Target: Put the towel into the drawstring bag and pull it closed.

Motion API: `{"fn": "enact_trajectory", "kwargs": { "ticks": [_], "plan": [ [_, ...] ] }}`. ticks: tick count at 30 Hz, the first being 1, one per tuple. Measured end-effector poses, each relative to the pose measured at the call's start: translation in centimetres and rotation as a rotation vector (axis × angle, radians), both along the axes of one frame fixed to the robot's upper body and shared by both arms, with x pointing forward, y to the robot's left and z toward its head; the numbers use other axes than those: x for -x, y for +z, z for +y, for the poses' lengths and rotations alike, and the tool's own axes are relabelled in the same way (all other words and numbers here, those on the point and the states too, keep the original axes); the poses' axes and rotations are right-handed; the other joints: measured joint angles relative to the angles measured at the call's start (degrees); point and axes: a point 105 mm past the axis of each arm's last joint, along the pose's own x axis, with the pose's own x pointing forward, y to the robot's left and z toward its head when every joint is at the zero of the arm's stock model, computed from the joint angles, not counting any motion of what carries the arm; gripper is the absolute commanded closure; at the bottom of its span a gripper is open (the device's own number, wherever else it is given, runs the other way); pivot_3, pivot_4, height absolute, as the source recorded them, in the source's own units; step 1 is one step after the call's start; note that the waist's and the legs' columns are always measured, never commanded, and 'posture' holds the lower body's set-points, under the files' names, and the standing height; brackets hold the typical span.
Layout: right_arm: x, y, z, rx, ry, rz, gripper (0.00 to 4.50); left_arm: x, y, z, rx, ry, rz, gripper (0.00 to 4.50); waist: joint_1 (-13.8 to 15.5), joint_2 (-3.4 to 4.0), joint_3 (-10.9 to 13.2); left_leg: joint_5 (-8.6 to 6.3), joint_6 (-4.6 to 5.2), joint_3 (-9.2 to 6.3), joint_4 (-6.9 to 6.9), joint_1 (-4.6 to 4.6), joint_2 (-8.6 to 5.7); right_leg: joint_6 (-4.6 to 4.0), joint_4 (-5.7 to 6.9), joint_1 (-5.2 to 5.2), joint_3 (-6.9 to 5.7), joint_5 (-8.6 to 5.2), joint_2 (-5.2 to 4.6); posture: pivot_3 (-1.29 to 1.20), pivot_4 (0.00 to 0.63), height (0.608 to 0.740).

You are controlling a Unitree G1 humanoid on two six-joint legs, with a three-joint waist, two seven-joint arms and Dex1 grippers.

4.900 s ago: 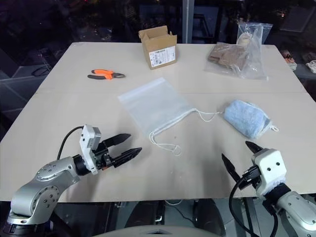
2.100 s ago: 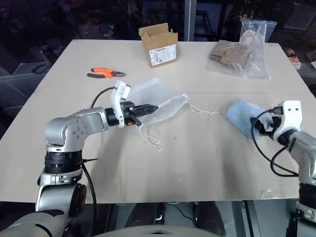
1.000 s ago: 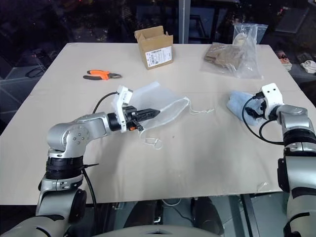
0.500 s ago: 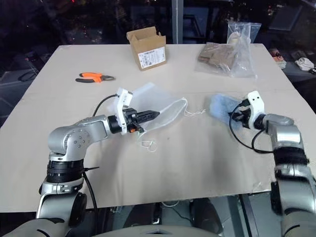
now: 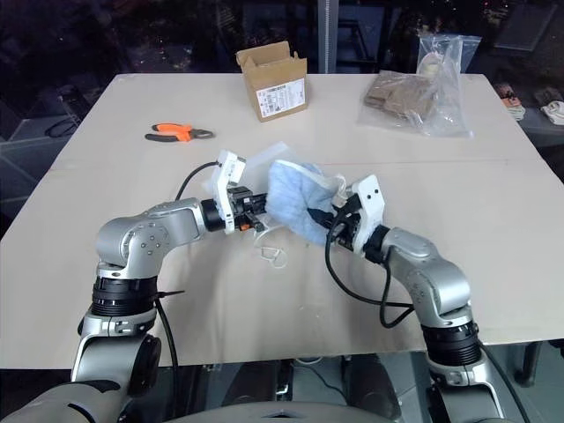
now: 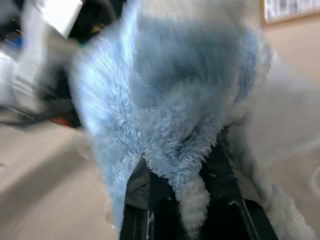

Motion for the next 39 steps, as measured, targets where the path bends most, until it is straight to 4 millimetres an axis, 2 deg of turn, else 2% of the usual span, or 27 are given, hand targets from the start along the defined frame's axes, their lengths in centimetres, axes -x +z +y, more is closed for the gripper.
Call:
{"fn": "enact_trajectory", "kwargs": {
  "ticks": [3,9,12,15,17,19,22,26,31,39],
  "plan": [
    [-0.2,-2.9,-0.5,0.067,-0.045,0.036,4.49,-0.1,0.4,0.4,0.034,0.013,0.016,4.50,0.17,-0.01,0.02,0.00,0.00,-0.01,-0.01,-0.05,0.00,0.05,-0.01,-0.01,-0.03,-0.03,-0.02,0.00,0.150,0.740],
    [-0.5,-4.6,-1.5,0.269,-0.036,-0.031,4.49,-0.2,1.5,0.6,0.090,0.023,0.009,4.50,-0.02,-0.01,0.03,0.00,0.00,-0.05,-0.02,0.00,0.00,0.05,0.02,-0.02,-0.06,-0.04,0.00,0.00,0.150,0.740],
    [-0.9,-4.5,-1.8,0.368,-0.027,-0.102,4.49,-0.3,2.5,0.8,0.121,0.029,-0.014,4.50,0.00,-0.02,0.02,0.00,0.00,-0.05,-0.02,0.04,0.00,0.05,0.03,0.01,-0.05,-0.04,0.00,0.00,0.150,0.740],
    [-1.1,-4.4,-1.9,0.408,-0.019,-0.140,4.49,-0.2,2.5,0.8,0.129,0.026,-0.006,4.50,0.11,-0.02,0.02,0.00,0.00,-0.06,0.00,0.02,-0.02,0.05,0.03,0.02,-0.04,-0.04,0.00,0.00,0.150,0.740],
    [-1.7,-3.9,-2.1,0.506,-0.022,-0.203,4.49,0.6,2.4,0.7,0.101,-0.008,-0.022,4.50,0.00,-0.05,0.02,0.00,0.00,-0.01,0.00,0.02,-0.04,0.05,0.01,0.01,0.04,-0.03,0.00,0.00,0.150,0.740],
    [-2.1,-3.5,-2.2,0.503,-0.046,-0.201,4.49,1.2,2.2,0.4,0.079,-0.037,-0.028,4.50,0.02,-0.05,0.02,0.00,-0.01,-0.03,-0.01,0.02,-0.02,0.05,0.01,0.01,0.03,-0.03,0.00,0.00,0.150,0.740],
    [-1.7,-3.4,-1.3,0.542,0.018,-0.259,4.49,1.6,1.9,-0.1,0.080,-0.052,-0.034,4.50,0.07,-0.05,0.03,0.00,-0.01,-0.07,-0.02,0.00,-0.01,0.05,0.02,0.00,-0.06,-0.04,0.00,0.00,0.150,0.740],
    [-1.3,-2.6,-0.8,0.669,0.083,-0.436,4.49,0.6,2.4,-0.1,0.104,-0.006,-0.033,4.50,0.10,-0.04,0.05,0.00,-0.01,-0.06,-0.01,0.00,-0.02,0.05,0.01,0.00,-0.03,-0.04,0.00,0.00,0.150,0.740],
    [-1.0,-1.3,-0.3,0.716,0.102,-0.613,4.49,-0.6,2.3,0.9,0.115,0.079,0.000,4.50,-0.01,-0.06,0.05,0.00,-0.01,-0.05,-0.01,0.00,-0.03,0.06,0.01,0.00,-0.02,-0.04,0.00,0.00,0.150,0.740],
    [-0.8,-1.9,0.9,0.845,0.190,-0.787,4.49,-1.3,2.4,1.0,0.191,0.148,0.045,4.50,0.04,-0.07,0.06,0.02,-0.03,-0.05,0.00,0.01,-0.02,0.06,0.02,0.01,-0.02,-0.03,0.00,0.00,0.150,0.740]
  ]
}}
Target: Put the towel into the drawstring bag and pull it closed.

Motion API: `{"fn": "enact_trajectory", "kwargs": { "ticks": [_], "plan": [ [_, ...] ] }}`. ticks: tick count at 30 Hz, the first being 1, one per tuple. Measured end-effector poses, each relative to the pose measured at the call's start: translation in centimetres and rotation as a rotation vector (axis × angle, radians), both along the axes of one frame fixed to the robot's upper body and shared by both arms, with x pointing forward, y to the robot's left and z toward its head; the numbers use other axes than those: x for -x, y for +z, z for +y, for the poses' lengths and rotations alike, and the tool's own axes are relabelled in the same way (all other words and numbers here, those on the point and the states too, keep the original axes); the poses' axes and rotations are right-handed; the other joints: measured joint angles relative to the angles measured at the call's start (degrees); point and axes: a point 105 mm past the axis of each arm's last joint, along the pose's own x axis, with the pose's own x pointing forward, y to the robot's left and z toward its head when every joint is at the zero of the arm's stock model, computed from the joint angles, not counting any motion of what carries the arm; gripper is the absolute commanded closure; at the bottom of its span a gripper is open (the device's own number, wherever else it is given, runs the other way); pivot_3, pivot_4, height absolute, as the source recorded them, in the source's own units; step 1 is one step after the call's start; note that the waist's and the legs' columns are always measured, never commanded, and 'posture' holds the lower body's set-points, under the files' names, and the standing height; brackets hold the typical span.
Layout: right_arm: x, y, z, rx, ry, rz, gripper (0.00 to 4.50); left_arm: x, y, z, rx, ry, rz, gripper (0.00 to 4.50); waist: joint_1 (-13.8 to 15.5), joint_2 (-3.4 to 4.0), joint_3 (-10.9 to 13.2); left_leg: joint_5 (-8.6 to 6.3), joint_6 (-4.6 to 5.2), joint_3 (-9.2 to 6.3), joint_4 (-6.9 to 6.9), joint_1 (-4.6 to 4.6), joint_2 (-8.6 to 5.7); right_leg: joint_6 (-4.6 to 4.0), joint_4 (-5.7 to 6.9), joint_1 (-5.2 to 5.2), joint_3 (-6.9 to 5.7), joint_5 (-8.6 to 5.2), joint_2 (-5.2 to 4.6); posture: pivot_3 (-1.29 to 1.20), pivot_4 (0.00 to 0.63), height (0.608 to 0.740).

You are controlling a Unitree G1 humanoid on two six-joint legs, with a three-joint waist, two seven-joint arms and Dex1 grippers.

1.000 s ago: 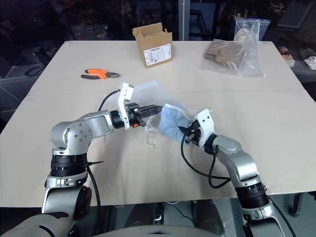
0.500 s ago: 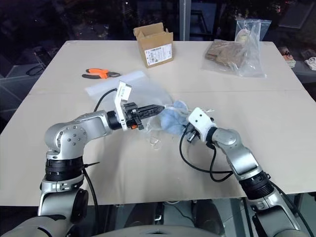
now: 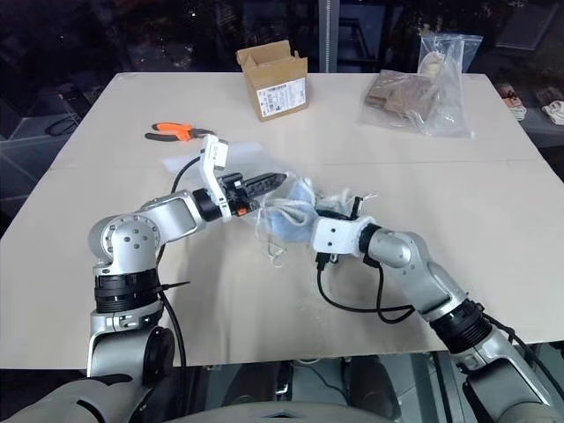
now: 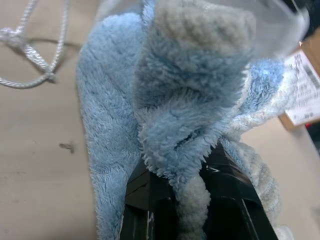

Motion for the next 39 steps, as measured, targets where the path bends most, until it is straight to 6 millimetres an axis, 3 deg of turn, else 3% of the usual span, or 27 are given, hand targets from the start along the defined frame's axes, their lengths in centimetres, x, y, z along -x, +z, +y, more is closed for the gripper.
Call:
{"fn": "enact_trajectory", "kwargs": {
  "ticks": [5,10,12,15,18,21,26,30,34,37,38,39],
  "plan": [
    [-0.3,-0.4,0.4,0.079,0.032,-0.051,4.49,0.5,0.7,-0.3,0.035,-0.038,-0.004,4.50,-0.04,0.00,0.00,0.04,-0.06,0.01,0.00,0.01,0.00,0.00,0.01,0.00,0.01,0.00,0.00,0.00,0.150,0.740],
    [-1.4,-0.4,1.0,0.065,0.003,-0.039,4.49,3.7,0.1,-1.1,-0.033,-0.201,-0.044,4.50,-0.15,0.00,0.00,0.17,-0.29,0.00,-0.03,0.02,0.02,-0.01,0.01,-0.01,0.01,0.00,0.00,0.00,0.150,0.740],
    [-2.1,0.5,1.6,-0.162,-0.092,0.099,4.49,4.3,-0.4,-1.0,-0.047,-0.220,-0.038,4.50,-0.11,-0.04,-0.01,0.19,-0.33,-0.06,-0.06,0.02,0.07,-0.02,0.06,0.00,-0.01,0.00,0.02,0.00,0.150,0.740],
    [-2.1,1.1,2.2,-0.585,-0.197,0.467,4.49,4.9,-1.9,-0.3,-0.074,-0.212,-0.006,4.50,-0.06,-0.02,0.00,0.20,-0.35,-0.13,-0.09,0.03,0.16,-0.04,0.11,0.00,-0.09,0.01,0.05,0.00,0.150,0.740],
    [-1.7,1.0,1.4,-0.748,-0.249,0.705,4.49,5.0,-2.8,0.7,-0.097,-0.185,0.015,4.50,0.39,0.00,0.01,0.09,-0.15,-0.19,-0.06,-0.01,0.11,-0.05,0.10,0.01,-0.18,0.00,-0.16,0.00,0.150,0.740],
    [-1.2,1.4,1.4,-0.888,-0.280,0.899,4.49,5.1,-2.9,0.3,-0.095,-0.194,0.007,4.50,0.22,0.00,0.01,0.10,-0.12,-0.15,-0.04,0.01,0.03,-0.06,0.09,0.01,-0.15,0.00,-0.24,0.00,0.150,0.740],
    [-0.8,1.4,3.4,-0.936,-0.280,1.107,4.49,5.5,-2.3,-1.2,-0.073,-0.244,-0.027,4.50,-0.06,0.00,0.01,0.10,-0.12,-0.19,-0.07,0.01,-0.04,-0.05,0.10,0.00,-0.17,0.01,-0.10,0.00,0.150,0.740],
    [-1.4,-0.1,5.2,-0.974,-0.279,1.235,4.49,5.6,-2.5,-1.7,-0.077,-0.259,-0.029,4.50,-0.22,0.01,0.01,0.09,-0.13,-0.18,-0.15,0.01,0.00,-0.05,0.09,-0.01,-0.19,0.01,-0.03,0.00,0.150,0.740],
    [-2.4,-1.1,5.0,-1.026,-0.313,1.242,4.49,5.4,-3.1,-1.2,-0.089,-0.226,-0.014,4.50,-0.21,0.02,0.01,0.09,-0.12,-0.14,-0.15,-0.03,-0.01,-0.04,0.02,-0.01,-0.14,0.01,-0.05,0.00,0.150,0.740],
    [-2.6,-0.9,4.8,-1.046,-0.304,1.206,4.49,5.2,-2.9,-1.0,-0.073,-0.213,-0.014,4.50,-0.12,0.01,0.01,0.09,-0.12,-0.16,-0.13,-0.02,-0.02,-0.03,0.03,-0.01,-0.15,0.01,-0.06,0.00,0.150,0.740],
    [-2.5,-0.9,4.5,-1.048,-0.303,1.197,3.53,5.1,-2.9,-0.8,-0.065,-0.205,-0.012,4.50,-0.13,0.01,0.01,0.09,-0.12,-0.18,-0.13,-0.02,-0.01,-0.04,0.04,-0.01,-0.17,0.01,-0.05,0.00,0.150,0.740],
    [-2.4,-1.1,4.3,-1.046,-0.303,1.195,3.16,4.9,-2.9,-0.5,-0.057,-0.192,-0.007,4.50,-0.15,0.01,0.01,0.09,-0.12,-0.18,-0.14,-0.01,-0.01,-0.04,0.05,-0.01,-0.17,0.01,-0.05,0.00,0.150,0.740]
  ]
}}
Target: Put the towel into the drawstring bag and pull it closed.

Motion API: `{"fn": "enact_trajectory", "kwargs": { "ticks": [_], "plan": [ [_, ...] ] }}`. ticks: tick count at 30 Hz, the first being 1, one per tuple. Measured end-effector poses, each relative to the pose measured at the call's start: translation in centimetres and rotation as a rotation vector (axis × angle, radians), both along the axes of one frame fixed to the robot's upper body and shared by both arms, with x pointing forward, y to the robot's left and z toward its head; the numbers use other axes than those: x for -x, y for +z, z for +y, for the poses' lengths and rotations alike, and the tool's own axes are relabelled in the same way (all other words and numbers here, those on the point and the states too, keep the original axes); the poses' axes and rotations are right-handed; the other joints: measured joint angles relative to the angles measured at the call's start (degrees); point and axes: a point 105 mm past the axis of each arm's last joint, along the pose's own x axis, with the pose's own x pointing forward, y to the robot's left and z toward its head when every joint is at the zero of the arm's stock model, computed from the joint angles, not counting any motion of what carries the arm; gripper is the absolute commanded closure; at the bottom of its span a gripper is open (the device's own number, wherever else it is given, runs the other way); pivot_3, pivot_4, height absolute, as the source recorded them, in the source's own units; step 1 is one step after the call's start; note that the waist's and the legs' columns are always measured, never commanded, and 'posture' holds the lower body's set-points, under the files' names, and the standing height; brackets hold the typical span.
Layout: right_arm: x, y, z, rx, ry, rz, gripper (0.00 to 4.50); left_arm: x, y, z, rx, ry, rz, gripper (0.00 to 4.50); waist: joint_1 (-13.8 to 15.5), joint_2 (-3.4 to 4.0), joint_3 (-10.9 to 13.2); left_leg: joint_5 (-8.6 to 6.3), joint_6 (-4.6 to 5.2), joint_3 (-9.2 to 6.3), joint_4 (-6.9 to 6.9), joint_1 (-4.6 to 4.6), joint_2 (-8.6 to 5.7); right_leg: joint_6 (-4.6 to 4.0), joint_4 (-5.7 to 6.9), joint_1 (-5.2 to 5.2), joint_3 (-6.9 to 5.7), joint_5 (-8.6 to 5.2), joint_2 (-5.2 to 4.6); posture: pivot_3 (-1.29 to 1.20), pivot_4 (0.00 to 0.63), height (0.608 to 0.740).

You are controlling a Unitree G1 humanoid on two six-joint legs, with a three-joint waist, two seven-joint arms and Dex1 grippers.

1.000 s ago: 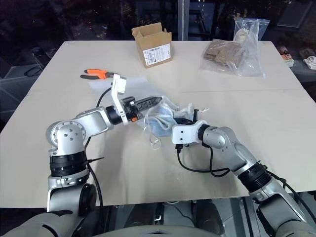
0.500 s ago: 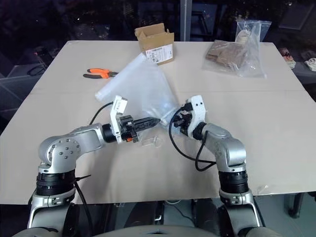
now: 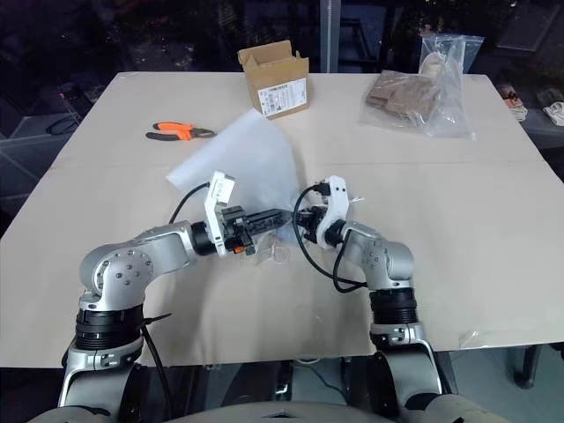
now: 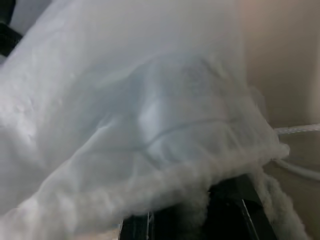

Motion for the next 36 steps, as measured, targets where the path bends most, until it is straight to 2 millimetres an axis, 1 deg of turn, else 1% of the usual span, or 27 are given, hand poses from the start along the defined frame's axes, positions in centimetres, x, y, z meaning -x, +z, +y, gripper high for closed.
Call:
{"fn": "enact_trajectory", "kwargs": {
  "ticks": [1,3,5,7,11,13,16,17,19,20,21,23,26,27,31,33,36],
  "plan": [
    [0.2,-0.3,-0.5,0.008,-0.005,-0.003,2.74,-0.2,0.0,0.4,0.005,0.018,0.007,4.50,0.02,0.00,0.00,0.00,0.00,-0.02,0.00,-0.01,0.00,0.00,0.00,0.00,-0.01,0.00,0.00,0.00,0.150,0.740],
    [0.6,-0.1,-1.3,0.038,-0.002,-0.038,1.74,-0.5,-0.2,0.8,0.007,0.036,0.017,4.50,0.01,0.01,0.01,0.00,0.00,-0.03,0.00,-0.01,0.00,0.00,0.00,0.00,-0.02,0.00,0.00,0.00,0.150,0.740],
    [1.1,0.4,-2.0,0.157,0.027,-0.133,1.74,-0.7,-0.4,1.2,0.004,0.050,0.027,4.50,-0.04,0.01,0.01,0.00,0.00,0.01,0.00,-0.01,-0.01,0.00,-0.01,0.00,0.01,0.00,0.00,0.00,0.150,0.740],
    [1.5,0.7,-2.5,0.239,0.041,-0.201,1.74,-0.9,-0.5,1.4,0.002,0.057,0.025,4.50,-0.05,0.00,0.00,0.00,0.00,0.01,0.00,0.00,-0.01,0.00,-0.02,0.00,0.02,-0.01,0.00,0.00,0.150,0.740],
    [2.1,0.2,-2.6,0.348,0.077,-0.252,1.74,-0.9,-0.5,1.5,0.003,0.054,0.024,4.50,-0.08,0.00,0.00,0.00,0.00,-0.01,-0.01,0.01,0.02,0.00,0.00,-0.01,0.00,-0.01,0.03,0.00,0.150,0.740],
    [2.3,-0.3,-2.8,0.389,0.090,-0.258,1.74,-0.9,-0.4,1.5,0.002,0.053,0.022,4.50,-0.03,-0.01,0.00,0.00,0.00,0.01,-0.01,0.00,0.02,0.00,-0.02,0.00,0.01,-0.01,0.03,0.00,0.150,0.740],
    [2.6,-0.5,-2.4,0.377,0.098,-0.256,1.74,-1.0,-0.2,1.5,0.001,0.052,0.014,4.50,0.04,-0.02,0.00,0.00,0.00,0.02,0.00,0.00,0.01,0.00,-0.02,0.00,0.02,-0.01,0.03,0.00,0.150,0.740],
    [2.7,-0.5,-2.0,0.367,0.109,-0.261,2.24,-1.1,0.0,1.5,0.001,0.050,0.010,4.50,0.03,-0.02,0.00,0.00,0.00,0.01,0.00,0.00,0.01,0.00,-0.02,0.00,0.02,-0.01,0.03,0.00,0.150,0.740],
    [2.8,-0.9,-0.9,0.316,0.139,-0.264,2.82,-1.2,0.2,1.4,0.003,0.046,0.005,4.50,-0.09,-0.03,-0.01,0.00,0.00,0.03,0.00,0.03,0.02,0.00,-0.02,0.00,0.05,-0.01,0.05,0.00,0.150,0.740],
    [2.7,-1.1,-0.4,0.285,0.148,-0.261,3.38,-1.2,0.2,1.4,0.003,0.043,0.005,4.50,-0.15,-0.03,-0.01,0.00,0.00,0.03,0.00,0.03,0.03,0.00,-0.02,0.00,0.06,-0.01,0.07,0.00,0.150,0.740],
    [2.6,-1.4,0.3,0.238,0.153,-0.263,3.65,-1.2,0.2,1.4,0.002,0.042,0.005,4.50,-0.21,-0.03,-0.01,0.00,0.00,0.02,-0.01,0.03,0.04,0.00,-0.02,0.00,0.06,-0.01,0.09,0.00,0.150,0.740],
    [2.1,-1.4,1.3,0.142,0.144,-0.274,4.45,-1.2,0.2,1.5,-0.003,0.043,0.006,4.50,-0.20,-0.02,0.01,0.00,0.00,0.01,-0.01,0.02,0.06,0.01,-0.02,0.00,0.05,-0.01,0.11,0.00,0.150,0.740],
    [1.4,-0.5,1.3,0.005,0.115,-0.266,4.45,-1.2,0.2,1.8,-0.013,0.046,0.007,4.50,-0.01,-0.02,0.01,0.00,0.00,0.02,0.00,-0.01,0.06,0.01,-0.03,0.00,0.06,-0.01,0.08,0.00,0.150,0.740],
    [1.3,0.0,1.2,-0.052,0.111,-0.266,4.45,-1.1,0.2,1.9,-0.016,0.046,0.008,4.50,0.08,-0.03,0.01,0.00,0.00,0.02,0.01,-0.01,0.05,0.01,-0.05,0.00,0.05,0.00,0.06,0.00,0.150,0.740],
    [1.3,1.2,0.7,-0.191,0.109,-0.249,4.45,-0.9,0.5,2.2,0.005,0.038,0.017,4.50,0.03,-0.02,0.02,0.00,0.00,0.01,0.00,-0.01,0.07,0.01,-0.04,0.00,0.04,0.00,0.03,0.00,0.150,0.740],
    [1.3,1.9,0.3,-0.290,0.105,-0.222,4.45,-0.2,0.5,2.1,0.025,0.004,0.044,4.50,-0.02,-0.01,0.02,0.00,-0.01,-0.02,-0.01,0.01,0.08,0.00,-0.02,0.00,0.01,-0.01,0.04,0.00,0.150,0.740],
    [1.3,2.4,0.0,-0.334,0.110,-0.209,4.45,1.0,0.7,1.4,0.053,-0.061,0.071,4.50,-0.06,0.00,0.03,0.00,-0.01,-0.02,-0.01,0.00,0.10,0.00,-0.01,0.00,0.01,-0.01,0.03,0.00,0.150,0.740]
  ]
}}
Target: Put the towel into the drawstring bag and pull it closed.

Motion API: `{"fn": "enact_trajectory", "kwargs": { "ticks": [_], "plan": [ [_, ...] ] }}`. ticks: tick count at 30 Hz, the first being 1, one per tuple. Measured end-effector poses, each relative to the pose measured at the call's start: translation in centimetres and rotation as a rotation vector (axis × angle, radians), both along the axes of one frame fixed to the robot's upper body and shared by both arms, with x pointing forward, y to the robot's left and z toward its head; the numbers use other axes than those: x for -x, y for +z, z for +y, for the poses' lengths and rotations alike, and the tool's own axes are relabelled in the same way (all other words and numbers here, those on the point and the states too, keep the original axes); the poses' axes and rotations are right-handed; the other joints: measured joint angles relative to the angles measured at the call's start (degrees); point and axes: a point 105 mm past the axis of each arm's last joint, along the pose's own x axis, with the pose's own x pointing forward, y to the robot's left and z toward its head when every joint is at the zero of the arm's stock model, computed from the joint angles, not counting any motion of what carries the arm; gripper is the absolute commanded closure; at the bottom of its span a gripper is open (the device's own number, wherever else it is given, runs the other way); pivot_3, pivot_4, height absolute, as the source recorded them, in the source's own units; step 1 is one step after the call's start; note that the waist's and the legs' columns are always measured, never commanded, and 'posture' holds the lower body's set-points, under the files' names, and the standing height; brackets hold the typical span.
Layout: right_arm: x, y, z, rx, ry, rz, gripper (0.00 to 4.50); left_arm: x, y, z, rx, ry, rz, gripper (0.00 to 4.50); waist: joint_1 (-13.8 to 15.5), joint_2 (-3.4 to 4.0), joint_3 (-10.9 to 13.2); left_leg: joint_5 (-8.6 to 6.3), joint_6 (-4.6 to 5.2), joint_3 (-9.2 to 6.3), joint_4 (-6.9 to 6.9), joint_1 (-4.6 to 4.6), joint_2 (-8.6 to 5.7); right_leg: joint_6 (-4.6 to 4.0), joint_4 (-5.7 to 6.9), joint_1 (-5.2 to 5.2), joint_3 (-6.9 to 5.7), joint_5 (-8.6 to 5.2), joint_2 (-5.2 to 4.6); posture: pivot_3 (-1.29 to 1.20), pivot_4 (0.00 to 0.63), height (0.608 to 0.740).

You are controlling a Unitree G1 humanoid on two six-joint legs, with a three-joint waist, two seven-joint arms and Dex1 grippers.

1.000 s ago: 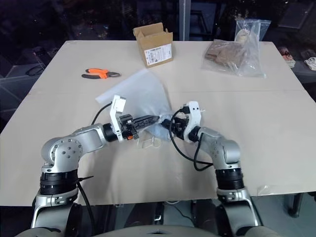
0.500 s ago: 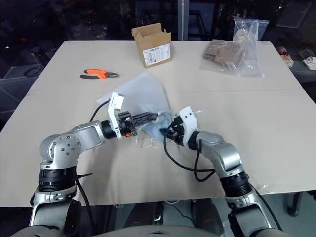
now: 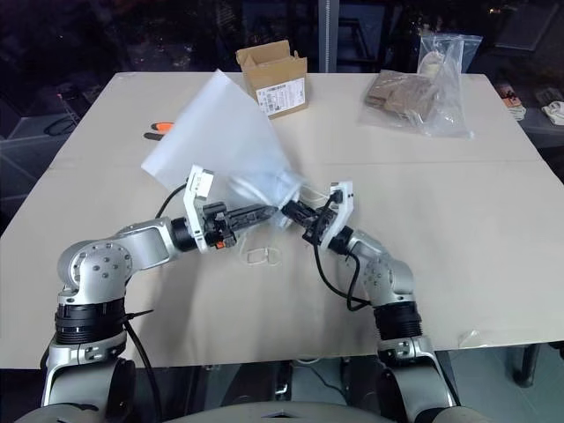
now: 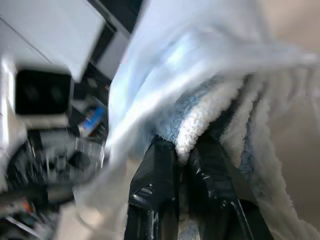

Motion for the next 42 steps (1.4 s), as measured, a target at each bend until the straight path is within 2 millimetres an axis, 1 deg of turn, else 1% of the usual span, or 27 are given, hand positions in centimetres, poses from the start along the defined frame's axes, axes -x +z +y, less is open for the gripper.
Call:
{"fn": "enact_trajectory", "kwargs": {
  "ticks": [2,5,6,7,9,10,12,13,14,16,18,20,23,25,26,29,30,31,33,35,38,39,42],
  "plan": [
    [0.3,1.0,0.0,-0.023,0.022,-0.015,4.45,1.2,0.7,-1.1,0.038,-0.076,0.000,4.50,0.03,0.01,0.00,0.00,0.00,-0.01,0.00,-0.01,0.01,0.00,0.00,0.00,0.00,0.00,-0.01,0.00,0.150,0.740],
    [0.9,3.3,-0.5,-0.045,0.043,-0.071,4.45,1.9,1.7,-2.2,0.077,-0.137,-0.013,4.50,0.18,0.00,0.00,0.00,0.00,-0.03,0.01,-0.01,-0.01,0.00,0.00,0.01,-0.02,0.00,-0.04,0.00,0.150,0.740],
    [1.3,4.3,-1.2,-0.037,0.047,-0.099,4.45,1.9,2.2,-2.6,0.089,-0.151,-0.026,4.50,0.37,0.01,0.01,0.00,0.00,-0.07,0.02,-0.04,-0.03,0.00,-0.01,0.01,-0.06,0.00,-0.06,0.00,0.150,0.740],
    [1.6,4.9,-1.6,-0.030,0.050,-0.118,4.45,1.9,2.5,-2.7,0.094,-0.156,-0.034,4.50,0.40,0.01,0.01,0.00,0.00,-0.09,0.02,-0.05,-0.04,0.00,-0.01,0.01,-0.07,0.00,-0.09,0.00,0.150,0.740],
    [2.5,6.5,-3.2,-0.001,0.036,-0.175,4.45,1.5,3.2,-2.9,0.107,-0.163,-0.046,4.50,0.31,0.00,0.00,0.00,0.01,-0.05,0.03,-0.03,-0.12,0.00,-0.02,0.03,-0.04,0.00,-0.08,0.00,0.150,0.740],
    [2.6,6.7,-3.5,0.009,0.033,-0.182,4.45,1.5,3.2,-2.9,0.111,-0.163,-0.041,4.50,0.12,-0.01,0.00,0.00,0.01,-0.03,0.03,0.00,-0.13,0.00,-0.02,0.03,-0.01,0.00,-0.07,0.00,0.150,0.740],
    [2.6,6.6,-3.6,0.040,0.029,-0.183,4.45,1.6,3.1,-3.5,0.126,-0.185,-0.030,4.50,-0.10,0.00,0.00,0.00,0.01,0.00,0.01,0.02,-0.10,0.00,-0.01,0.01,0.02,0.00,-0.01,0.00,0.150,0.740],
    [2.7,6.2,-3.3,0.063,0.034,-0.178,4.45,1.7,3.1,-4.0,0.132,-0.205,-0.025,4.50,-0.14,0.00,0.00,0.00,0.01,-0.02,0.01,0.02,-0.07,0.00,0.00,0.01,0.02,-0.01,0.05,0.00,0.150,0.740],
    [2.7,5.9,-2.8,0.079,0.042,-0.175,4.45,1.8,3.0,-4.4,0.134,-0.222,-0.021,4.50,-0.16,0.00,0.00,0.00,0.01,-0.03,0.00,0.02,-0.06,0.00,0.00,0.00,0.01,-0.01,0.08,0.00,0.150,0.740],
    [2.3,4.7,-1.1,0.116,0.054,-0.161,4.45,1.9,3.4,-5.3,0.153,-0.248,-0.026,4.50,-0.28,0.00,0.00,0.00,0.01,-0.02,-0.01,0.03,-0.02,0.00,0.01,0.00,0.02,-0.01,0.16,0.00,0.150,0.740],
    [1.5,3.8,0.0,0.136,0.036,-0.150,4.45,1.4,3.6,-4.9,0.154,-0.222,-0.030,4.50,-0.40,0.00,0.01,0.00,0.01,-0.04,-0.02,0.03,-0.02,0.00,0.02,-0.01,0.03,-0.01,0.17,0.00,0.150,0.740],
    [0.9,3.4,0.6,0.133,0.001,-0.146,4.45,0.9,3.4,-4.3,0.139,-0.187,-0.024,4.50,-0.33,0.00,0.01,0.00,0.00,-0.06,-0.01,-0.01,-0.02,0.00,-0.02,-0.01,0.02,0.00,0.15,0.00,0.150,0.740],
    [0.2,2.9,0.5,0.142,-0.050,-0.136,4.45,0.5,3.0,-3.7,0.117,-0.153,-0.021,4.50,0.10,0.00,0.01,0.00,0.00,0.01,0.01,-0.07,-0.08,0.01,-0.08,-0.01,0.06,0.00,0.04,0.00,0.150,0.740],
    [-0.1,2.5,0.1,0.152,-0.080,-0.117,3.69,0.4,2.7,-3.4,0.108,-0.138,-0.019,4.50,0.29,-0.01,0.01,0.00,0.01,0.00,0.01,-0.08,-0.11,0.01,-0.09,0.00,0.04,0.00,-0.03,0.00,0.150,0.740],
    [-0.3,2.1,-0.5,0.158,-0.103,-0.103,3.30,0.4,2.1,-3.2,0.086,-0.130,-0.010,4.50,0.27,-0.01,0.01,0.00,0.01,0.04,0.01,-0.07,-0.12,0.01,-0.09,0.00,0.06,0.00,-0.04,0.00,0.150,0.740],
    [0.1,0.9,-1.9,0.207,-0.128,-0.088,1.99,-0.2,0.2,-2.3,0.044,-0.080,0.023,4.50,0.24,0.00,0.02,0.00,0.01,0.03,0.00,-0.07,-0.12,0.00,-0.08,-0.01,0.04,-0.01,-0.04,0.00,0.150,0.740],
    [0.2,0.2,-2.5,0.273,-0.144,-0.093,1.58,-0.5,-0.2,-2.2,0.039,-0.064,0.030,4.50,0.23,0.00,0.03,0.00,0.01,0.01,0.00,-0.06,-0.12,-0.01,-0.06,-0.02,0.02,-0.01,-0.04,0.00,0.150,0.740],
    [0.4,-0.4,-2.9,0.348,-0.147,-0.117,1.58,-0.8,-0.3,-1.9,0.040,-0.051,0.030,4.50,0.17,0.01,0.03,0.00,0.01,0.02,0.00,-0.05,-0.11,-0.05,-0.06,-0.03,0.02,-0.04,-0.03,0.00,0.150,0.740],
    [0.8,-0.8,-3.3,0.442,-0.141,-0.160,1.58,-1.2,-0.4,-1.7,0.043,-0.038,0.027,4.50,0.10,0.01,0.03,0.00,0.01,0.02,0.00,-0.02,-0.10,-0.17,-0.04,-0.02,0.03,-0.11,0.00,0.00,0.150,0.740],
    [1.5,-0.9,-3.4,0.521,-0.129,-0.220,1.58,-1.7,0.0,-1.6,0.054,-0.035,0.020,4.50,0.03,0.00,0.03,0.00,0.00,0.00,0.00,0.00,-0.07,-0.18,-0.03,-0.02,0.05,-0.12,0.06,0.00,0.150,0.740],
    [1.7,-0.9,-3.9,0.618,-0.128,-0.290,1.58,-2.1,0.5,-1.5,0.061,-0.039,0.010,4.50,0.10,0.00,0.02,0.00,0.01,0.02,0.01,0.00,-0.08,-0.15,-0.04,-0.01,0.05,-0.10,0.06,0.00,0.150,0.740],
    [1.7,-0.9,-4.6,0.691,-0.143,-0.336,1.58,-2.5,0.6,-1.1,0.061,-0.034,0.010,4.50,0.12,0.00,0.02,0.00,0.01,0.06,0.02,-0.01,-0.09,-0.01,-0.06,-0.01,0.09,-0.02,0.06,0.00,0.150,0.740],
    [1.7,-1.1,-5.6,0.733,-0.192,-0.340,1.58,-3.3,0.6,0.1,0.036,-0.006,0.004,4.50,0.14,-0.02,0.03,0.00,0.01,0.07,0.00,-0.03,-0.08,0.00,-0.08,-0.02,0.08,-0.02,0.06,0.00,0.150,0.740]
  ]
}}
